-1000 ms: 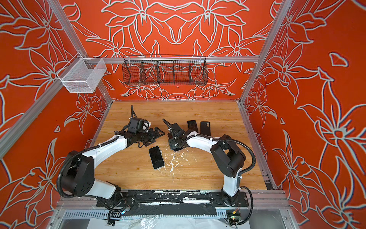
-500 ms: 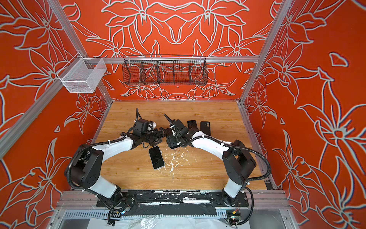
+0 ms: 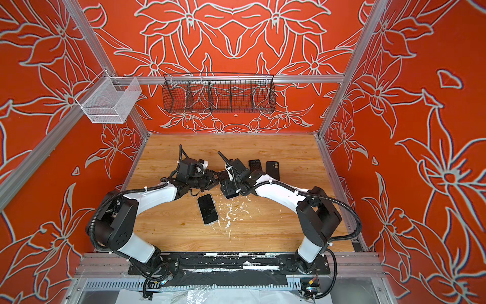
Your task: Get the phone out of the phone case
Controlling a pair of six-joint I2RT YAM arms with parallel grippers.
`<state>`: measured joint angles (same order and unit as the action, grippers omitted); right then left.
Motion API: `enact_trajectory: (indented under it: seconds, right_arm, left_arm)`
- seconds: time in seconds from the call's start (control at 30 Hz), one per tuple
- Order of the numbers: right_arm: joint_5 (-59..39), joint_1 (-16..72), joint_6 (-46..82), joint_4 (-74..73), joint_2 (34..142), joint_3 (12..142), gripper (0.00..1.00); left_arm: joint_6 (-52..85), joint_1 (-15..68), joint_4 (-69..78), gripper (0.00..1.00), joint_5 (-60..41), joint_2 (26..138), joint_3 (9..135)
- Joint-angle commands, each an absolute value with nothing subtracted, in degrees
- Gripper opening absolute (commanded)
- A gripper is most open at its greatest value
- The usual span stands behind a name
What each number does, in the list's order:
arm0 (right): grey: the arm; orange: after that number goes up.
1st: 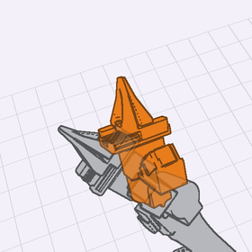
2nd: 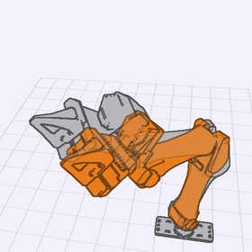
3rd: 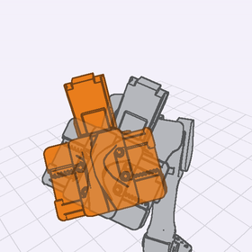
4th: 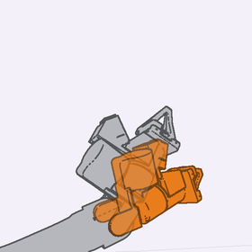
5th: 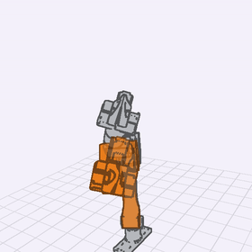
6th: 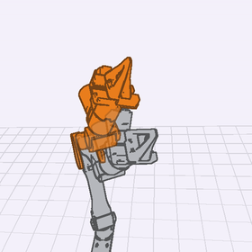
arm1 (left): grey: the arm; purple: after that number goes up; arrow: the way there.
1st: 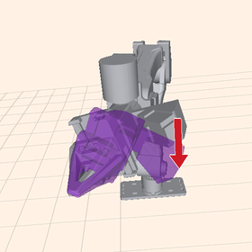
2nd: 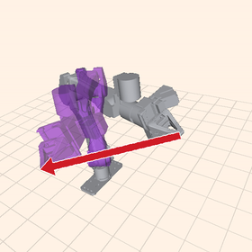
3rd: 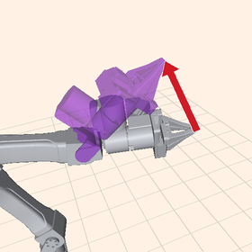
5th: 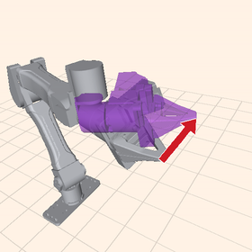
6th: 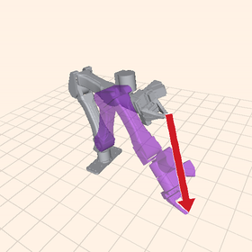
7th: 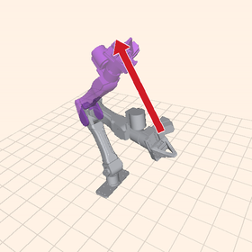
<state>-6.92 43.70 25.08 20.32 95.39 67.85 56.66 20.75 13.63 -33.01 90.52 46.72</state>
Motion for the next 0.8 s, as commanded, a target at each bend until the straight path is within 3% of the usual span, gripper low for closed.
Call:
enact_trajectory:
  seconds: [0.0,0.47,0.77]
  right_arm:
    - [-7.89,43.51,26.02,18.47,92.99,67.59,0.70]
    - [-8.79,43.58,26.53,17.86,92.69,67.09,0.69]
    - [-8.83,43.54,26.24,17.63,91.44,66.31,0.74]
  left_arm:
    - [57.28,21.35,16.44,0.32,-34.05,91.76,45.92]
    - [59.57,22.15,20.51,0.19,-34.72,93.08,45.44]
    - [60.84,22.23,23.03,0.01,-35.76,93.36,46.22]
